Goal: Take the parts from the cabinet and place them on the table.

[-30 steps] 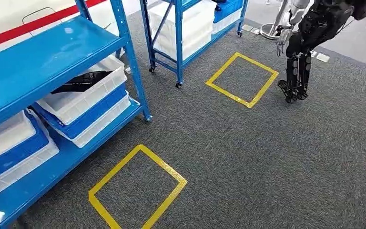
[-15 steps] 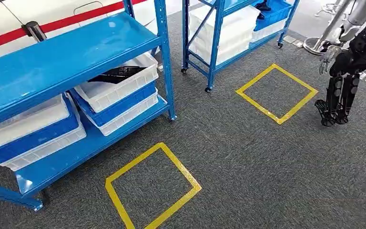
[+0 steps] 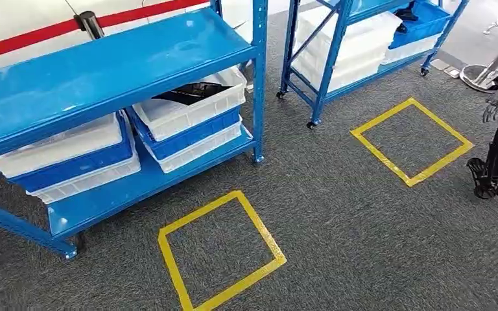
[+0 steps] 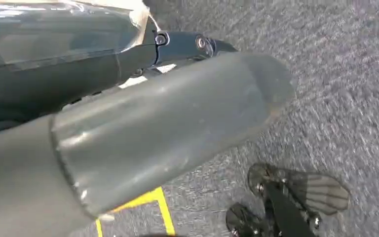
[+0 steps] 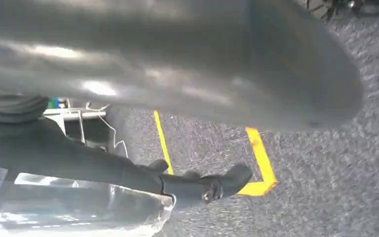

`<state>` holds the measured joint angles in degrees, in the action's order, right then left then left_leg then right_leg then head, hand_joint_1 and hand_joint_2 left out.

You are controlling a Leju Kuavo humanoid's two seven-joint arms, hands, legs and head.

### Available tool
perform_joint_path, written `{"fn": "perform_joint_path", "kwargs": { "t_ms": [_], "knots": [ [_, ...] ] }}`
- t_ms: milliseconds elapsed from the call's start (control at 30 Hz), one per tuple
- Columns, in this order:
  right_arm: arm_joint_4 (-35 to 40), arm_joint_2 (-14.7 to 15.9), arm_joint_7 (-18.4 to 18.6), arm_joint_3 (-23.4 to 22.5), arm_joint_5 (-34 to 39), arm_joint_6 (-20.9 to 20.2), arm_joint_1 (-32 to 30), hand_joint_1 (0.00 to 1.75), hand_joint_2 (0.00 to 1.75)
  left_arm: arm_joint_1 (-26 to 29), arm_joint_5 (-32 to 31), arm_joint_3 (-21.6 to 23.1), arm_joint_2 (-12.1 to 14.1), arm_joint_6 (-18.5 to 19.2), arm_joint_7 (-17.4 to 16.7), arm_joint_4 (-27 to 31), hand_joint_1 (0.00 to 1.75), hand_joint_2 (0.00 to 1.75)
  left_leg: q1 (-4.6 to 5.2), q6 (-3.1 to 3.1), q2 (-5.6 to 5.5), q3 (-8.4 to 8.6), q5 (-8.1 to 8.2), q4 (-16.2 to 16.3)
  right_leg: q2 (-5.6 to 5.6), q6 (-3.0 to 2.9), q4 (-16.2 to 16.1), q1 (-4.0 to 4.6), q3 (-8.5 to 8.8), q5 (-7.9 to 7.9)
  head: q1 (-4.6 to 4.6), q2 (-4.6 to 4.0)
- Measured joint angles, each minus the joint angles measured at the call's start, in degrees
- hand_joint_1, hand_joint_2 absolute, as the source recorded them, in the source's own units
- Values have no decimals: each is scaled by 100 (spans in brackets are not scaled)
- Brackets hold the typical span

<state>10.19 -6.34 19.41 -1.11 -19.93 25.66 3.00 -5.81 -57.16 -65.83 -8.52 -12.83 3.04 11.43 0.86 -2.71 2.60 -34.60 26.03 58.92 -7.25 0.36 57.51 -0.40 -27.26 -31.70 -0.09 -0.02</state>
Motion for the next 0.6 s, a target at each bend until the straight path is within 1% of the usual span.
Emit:
{"fn": "perform_joint_path", "kwargs": {
  "t_ms": [33, 67, 100, 133, 167, 200, 233, 267, 300, 333, 367, 400, 433, 467, 500, 533, 567, 600],
  "knots": [
    [11, 4, -2, 0, 0, 0, 4, 0, 0, 5, 0, 0, -9, -2, 2, -2, 0, 0, -106, -39, -75, 121, -77, -161, 61, 36, 6, 46, -12, -57, 15, 0],
    [11, 15, -4, -2, -2, 0, 9, 0, 0, 6, 2, 0, -11, -4, 11, -2, 0, 0, -75, -18, -107, 160, -89, -199, 245, 41, 76, 0, 2, -81, 24, 0],
    [11, 22, -7, -2, -6, 0, 0, 0, 0, 1, 4, 0, -13, -6, 20, -2, 0, 0, -89, -36, -129, 178, -97, -235, 352, 31, 153, 2, -20, -125, 31, 0],
    [11, 22, -9, -2, -7, -2, -11, 0, 0, -7, 11, -2, -15, -7, 31, 0, 0, 0, -104, -63, -191, 183, -116, -240, 541, -8, 494, -4, -203, -286, 26, 0],
    [9, 26, -11, -2, -9, -4, -16, 0, 0, -22, 11, 0, -15, -7, 52, 0, 0, 0, -107, -62, -263, 177, -112, -241, 634, -30, 926, -24, -430, -441, 50, 0],
    [7, 35, -11, -2, -7, -4, -23, 0, 0, -29, 11, 0, -17, -7, 61, 0, 0, 0, -107, -63, -357, 175, -110, -241, 669, -31, 1401, -39, -701, -596, 41, 0],
    [7, 39, -11, -2, -7, -2, -25, 0, 0, -27, 11, 0, -20, -6, 63, 0, 0, 0, -107, -62, -449, 173, -109, -238, 682, 3, 1705, -53, -895, -648, 46, 0],
    [7, 41, -11, -2, -9, -4, -25, 0, 0, -22, 9, 0, -20, -7, 61, -2, 0, 0, -115, -58, -510, 177, -108, -237, 683, 43, 1740, -62, -947, -600, 46, 0],
    [7, 42, -11, -2, -7, -4, -26, 0, 0, -20, 9, 0, -20, -7, 63, -2, 0, 0, -118, -56, -524, 178, -108, -237, 683, 56, 1726, -66, -948, -579, 46, 0],
    [7, 48, -11, -2, -7, -4, -26, 0, 0, -12, 9, 0, -20, -7, 59, -2, 0, 0, -136, -43, -622, 186, -103, -230, 690, 146, 1462, -94, -870, -390, 44, 0],
    [7, 66, -11, -2, -9, -4, -34, 0, 0, -7, 9, 0, -22, -7, 48, -2, 0, 0, -156, -18, -713, 189, -97, -213, 722, 238, 995, -128, -681, -145, 44, 0],
    [7, 72, -11, -2, -15, -2, -37, 0, 0, -6, 9, 0, -22, -9, 39, -2, 0, 0, -183, 30, -797, 182, -77, -167, 836, 321, 452, -181, -448, 95, 46, 0],
    [4, 72, -13, -2, -17, -2, -47, 0, 0, -4, 9, 0, -22, -9, 33, -2, 0, 0, -183, 97, -853, 142, -47, -96, 1058, 353, 163, -235, -358, 189, 55, 0],
    [0, 61, -13, -2, -17, -4, -43, 0, 0, -5, 9, 0, -15, -18, 28, 0, 0, 0, -150, 158, -909, 101, 1, -19, 1020, 256, 140, -187, -369, 208, 90, 0],
    [0, 66, -15, -2, -17, -2, -23, 0, 0, -1, 9, 0, -15, -31, 26, 0, 0, 0, -151, 168, -919, 93, 3, -38, 968, 182, 163, -176, -374, 205, 61, 0],
    [0, 68, -15, -2, -24, -2, 0, 0, 0, 12, 9, 0, -17, -31, 24, 0, 0, 0, -165, 177, -954, 97, -4, -59, 939, 138, 167, -148, -341, 208, 48, 0],
    [0, 64, -15, -2, -26, -2, 7, 0, 0, 23, 9, 0, -17, -31, 24, 0, 0, 0, -195, 210, -993, 88, -29, -66, 890, 93, 166, -143, -320, 225, 43, 0],
    [0, 52, -15, -2, -26, -2, 14, 0, 0, 30, 9, 0, -15, -35, 24, 0, 0, 0, -220, 221, -971, 74, -21, -36, 818, 44, 149, -193, -321, 255, 46, 0]
  ]
}}
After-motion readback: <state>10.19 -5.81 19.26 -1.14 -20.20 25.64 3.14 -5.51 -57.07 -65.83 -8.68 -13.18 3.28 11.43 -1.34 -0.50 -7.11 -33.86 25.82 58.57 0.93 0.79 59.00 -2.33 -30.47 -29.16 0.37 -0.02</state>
